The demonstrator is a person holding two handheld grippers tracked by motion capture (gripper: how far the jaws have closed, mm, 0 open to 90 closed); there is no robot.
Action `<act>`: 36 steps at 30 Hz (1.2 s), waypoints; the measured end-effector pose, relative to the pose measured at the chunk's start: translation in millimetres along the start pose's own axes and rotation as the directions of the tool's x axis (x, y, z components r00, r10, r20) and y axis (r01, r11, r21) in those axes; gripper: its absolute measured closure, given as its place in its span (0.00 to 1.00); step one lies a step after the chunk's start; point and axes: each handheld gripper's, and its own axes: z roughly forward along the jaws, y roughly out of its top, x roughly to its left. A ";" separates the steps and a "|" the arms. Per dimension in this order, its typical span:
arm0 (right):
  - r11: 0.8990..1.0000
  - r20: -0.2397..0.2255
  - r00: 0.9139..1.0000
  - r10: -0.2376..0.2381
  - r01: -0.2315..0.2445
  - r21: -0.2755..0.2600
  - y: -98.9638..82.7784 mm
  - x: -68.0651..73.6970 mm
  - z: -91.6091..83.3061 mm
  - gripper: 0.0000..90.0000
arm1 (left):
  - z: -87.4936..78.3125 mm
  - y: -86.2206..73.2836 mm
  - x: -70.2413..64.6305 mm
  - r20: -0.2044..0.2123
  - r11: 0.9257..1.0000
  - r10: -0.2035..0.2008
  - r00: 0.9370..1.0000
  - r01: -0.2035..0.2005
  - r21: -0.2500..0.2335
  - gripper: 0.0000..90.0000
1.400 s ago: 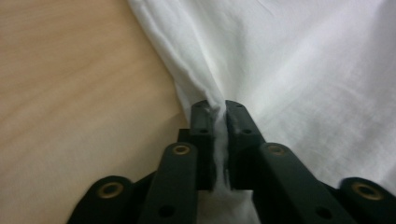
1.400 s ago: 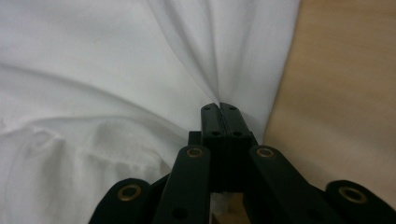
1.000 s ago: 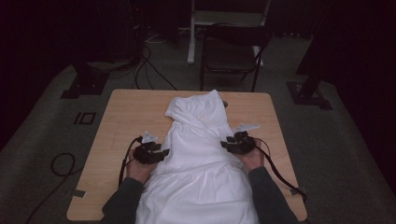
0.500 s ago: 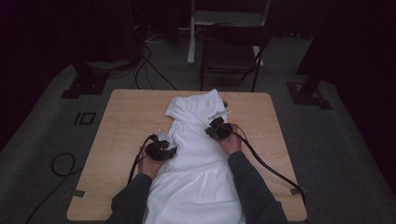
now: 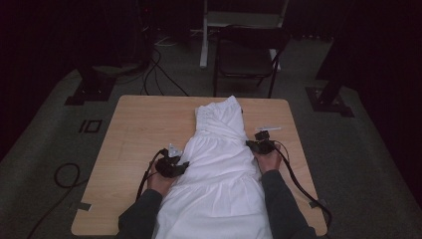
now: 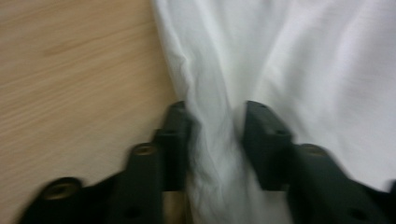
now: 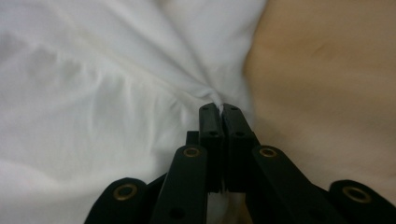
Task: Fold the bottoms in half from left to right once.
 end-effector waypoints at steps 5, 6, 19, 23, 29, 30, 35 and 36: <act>0.997 -0.013 0.997 -0.075 0.075 0.032 -7.1 13.0 -7.7 0.97 | -12.9 -8.6 -16.4 0.024 0.997 0.060 0.998 -0.061 0.039 0.90; 0.996 -0.015 0.997 -0.079 0.079 0.039 -8.7 14.4 -9.5 0.97 | -17.3 -13.3 -20.8 0.034 0.997 0.062 0.998 -0.063 0.039 0.90; 0.983 -0.086 0.980 -0.182 0.184 0.016 -10.1 41.8 -39.2 0.66 | -50.3 -2.6 -9.5 0.079 0.998 0.034 0.996 -0.029 -0.060 0.56; 0.963 -0.110 0.958 -0.267 0.262 -0.057 18.1 64.1 -37.4 0.63 | -29.4 16.4 -5.9 0.053 0.998 0.007 0.999 -0.004 -0.063 0.56; 0.929 -0.159 0.916 -0.369 0.364 -0.058 43.4 94.8 -11.0 0.65 | 3.1 14.9 -13.0 0.026 0.998 0.048 0.998 -0.049 0.044 0.76; 0.923 -0.157 0.910 -0.384 0.381 -0.046 44.9 98.5 -4.4 0.63 | 5.7 13.4 -13.9 0.034 0.997 0.055 0.998 -0.057 0.045 0.85; 0.900 -0.159 0.891 -0.425 0.435 0.031 48.0 110.7 26.9 0.56 | 5.8 13.8 -13.6 0.041 0.996 0.068 0.997 -0.070 0.047 0.95; 0.886 -0.137 0.884 -0.447 0.459 0.070 48.7 112.6 33.1 0.60 | 5.6 13.9 -13.8 0.040 0.996 0.072 0.997 -0.074 0.050 0.96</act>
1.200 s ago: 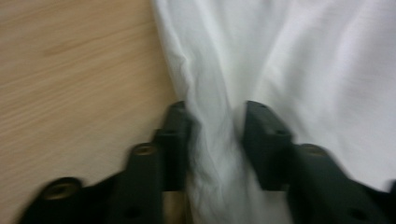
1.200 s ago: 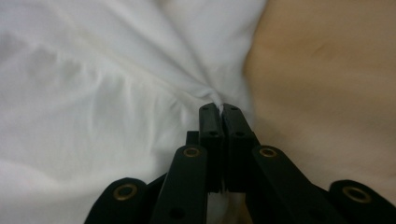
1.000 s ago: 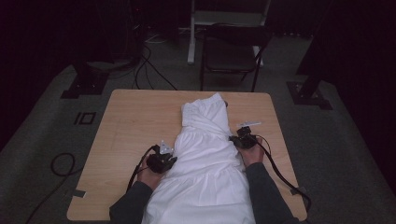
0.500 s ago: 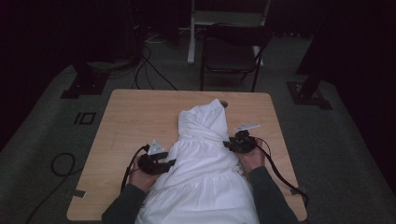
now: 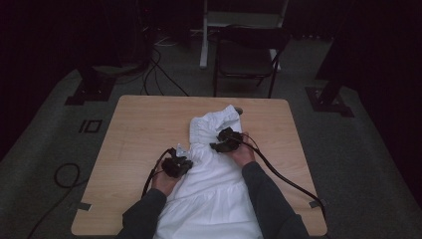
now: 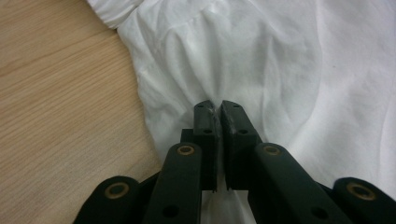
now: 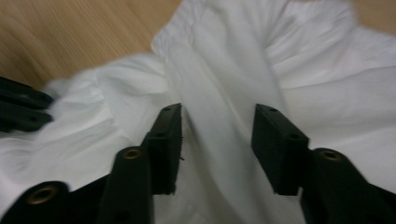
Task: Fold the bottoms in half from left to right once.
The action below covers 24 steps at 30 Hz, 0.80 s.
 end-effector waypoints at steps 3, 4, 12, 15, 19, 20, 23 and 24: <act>0.999 0.047 0.999 -0.011 0.009 0.042 5.0 -9.5 2.5 0.94 | -0.2 -0.4 -0.8 -0.006 1.000 0.003 1.000 -0.003 -0.001 0.97; 0.999 0.045 0.999 0.017 -0.018 0.029 6.3 -14.5 -0.6 0.97 | -0.4 -0.8 -0.9 -0.007 1.000 0.004 1.000 -0.004 -0.003 0.97; 0.852 0.082 0.860 0.504 -0.480 -0.207 -19.3 -93.2 -40.2 0.98 | -3.0 -4.9 -2.2 -0.010 1.000 -0.003 1.000 0.003 -0.011 0.97; 0.831 0.109 0.826 0.554 -0.540 -0.132 -40.6 -106.5 -33.3 0.87 | -3.4 -5.8 -2.4 0.001 1.000 -0.019 1.000 0.019 -0.016 0.90; 0.813 0.111 0.807 0.580 -0.564 -0.146 -54.8 -107.9 -28.5 0.68 | -4.4 -6.2 -1.9 0.011 1.000 -0.025 1.000 0.025 -0.012 0.73; 0.810 0.103 0.806 0.582 -0.565 -0.156 -56.2 -107.9 -28.5 0.65 | -5.1 -6.0 -2.1 0.016 1.000 -0.029 0.999 0.029 -0.012 0.68; 0.820 0.089 0.822 0.563 -0.542 -0.182 -56.8 -102.9 -34.7 0.59 | -10.2 -2.2 -1.7 0.014 0.999 -0.034 0.999 0.034 -0.037 0.60; 0.824 0.089 0.827 0.555 -0.533 -0.192 -56.7 -100.0 -38.5 0.59 | -12.9 0.6 -0.4 0.012 0.998 -0.035 0.999 0.035 -0.049 0.58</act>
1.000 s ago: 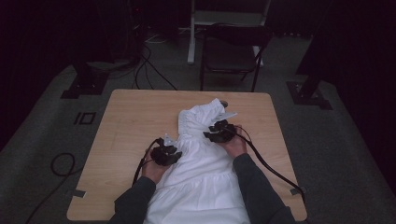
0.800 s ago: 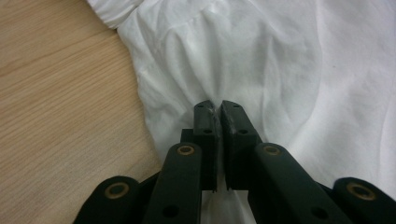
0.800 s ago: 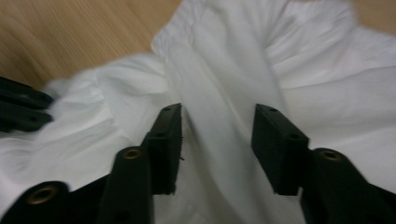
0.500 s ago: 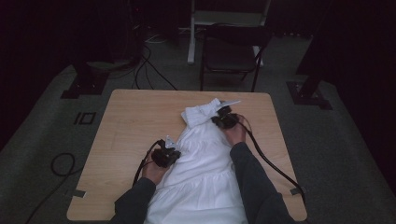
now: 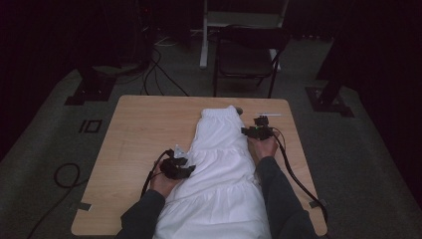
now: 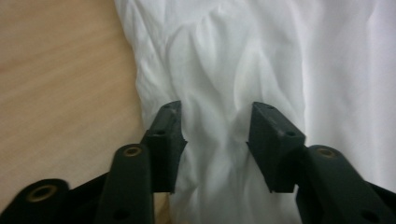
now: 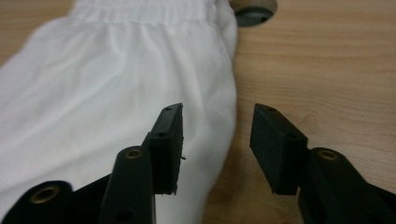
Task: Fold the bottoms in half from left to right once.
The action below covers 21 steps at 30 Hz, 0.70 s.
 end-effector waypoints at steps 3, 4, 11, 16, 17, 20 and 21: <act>0.998 -0.031 0.998 -0.051 0.050 -0.025 -4.4 5.3 -11.4 0.59 | -5.1 12.2 4.5 -0.010 0.999 -0.015 1.000 0.015 -0.041 0.56; 0.997 -0.042 0.996 -0.073 0.072 -0.024 -7.1 8.0 -14.4 0.60 | -5.2 17.0 5.6 -0.019 0.999 -0.017 1.000 0.016 -0.049 0.56; 0.975 -0.061 0.974 -0.216 0.218 0.028 -29.6 25.4 -12.5 0.62 | 23.3 48.4 7.9 -0.033 1.000 0.014 0.999 -0.015 -0.017 0.62; 0.974 -0.055 0.975 -0.213 0.217 0.068 -40.5 24.0 -0.4 0.63 | 51.5 43.0 8.5 -0.051 1.000 0.005 0.999 -0.003 0.031 0.67; 0.973 -0.053 0.975 -0.214 0.218 0.075 -43.3 24.0 1.0 0.64 | 52.2 41.4 8.9 -0.052 1.000 0.009 0.999 -0.008 0.023 0.68; 0.971 -0.050 0.972 -0.229 0.231 0.053 -49.0 24.8 -1.6 0.65 | 50.2 38.4 10.2 -0.051 1.000 0.009 0.999 -0.008 0.027 0.71; 0.971 -0.046 0.972 -0.229 0.232 0.053 -50.3 25.3 -2.7 0.65 | 49.6 36.5 10.3 -0.049 1.000 0.007 0.999 -0.006 0.021 0.72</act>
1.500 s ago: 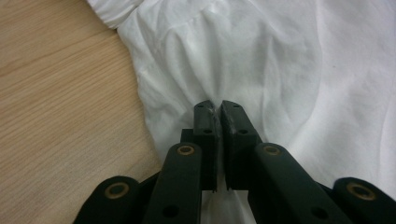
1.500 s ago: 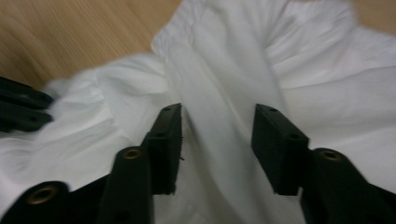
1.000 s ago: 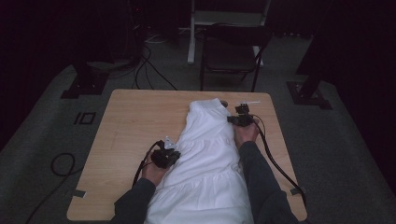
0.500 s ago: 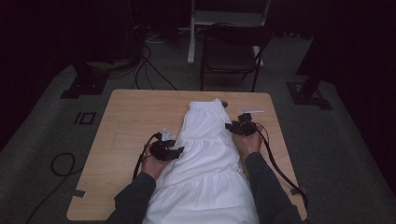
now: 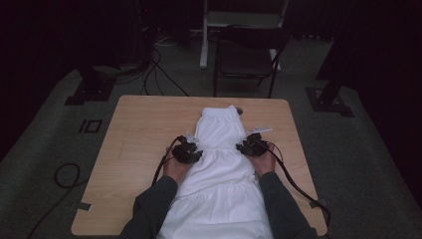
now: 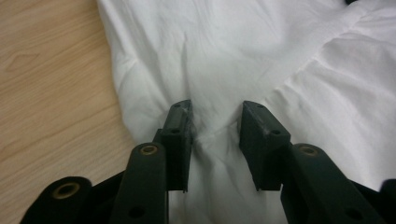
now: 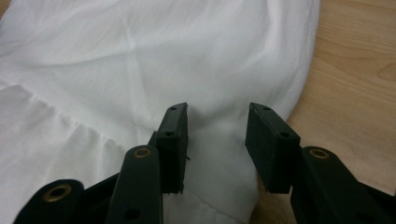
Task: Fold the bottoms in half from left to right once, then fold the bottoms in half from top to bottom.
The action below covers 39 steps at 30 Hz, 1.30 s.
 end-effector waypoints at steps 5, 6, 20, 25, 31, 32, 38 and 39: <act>1.000 0.017 1.000 -0.010 0.010 0.007 -7.7 7.3 -7.0 0.65 | -8.4 -13.3 0.1 0.028 0.999 -0.029 0.999 0.030 -0.017 0.72; 1.000 0.018 1.000 -0.013 0.013 0.004 -10.0 9.2 -8.6 0.65 | -10.8 -16.3 -0.3 0.031 0.999 -0.031 0.999 0.032 -0.013 0.72; 0.999 -0.038 0.998 -0.041 0.042 0.017 -46.4 39.6 -40.2 0.67 | -45.4 -52.0 -24.7 0.098 1.000 -0.012 0.995 0.012 0.005 0.73; 0.998 -0.057 0.997 -0.049 0.051 0.029 -55.0 47.3 -48.5 0.68 | -54.1 -60.4 -31.6 0.110 1.000 -0.003 0.994 0.001 0.013 0.73; 0.998 -0.067 0.997 -0.037 0.040 0.039 -55.8 48.4 -50.3 0.69 | -57.3 -62.4 -34.0 0.109 1.000 0.002 0.994 -0.005 0.026 0.72; 0.998 -0.067 0.997 -0.037 0.040 0.039 -55.7 48.3 -50.3 0.70 | -57.1 -61.3 -33.3 0.116 1.000 -0.002 0.993 -0.002 0.031 0.72; 0.998 -0.072 0.997 -0.036 0.039 0.042 -55.1 47.1 -50.2 0.71 | -64.2 -37.3 -20.8 0.106 0.999 -0.019 0.994 0.024 -0.047 0.54; 0.998 -0.072 0.997 -0.034 0.037 0.043 -54.9 47.0 -50.2 0.71 | -65.0 -29.9 -17.4 0.092 0.997 -0.021 0.996 0.028 -0.070 0.51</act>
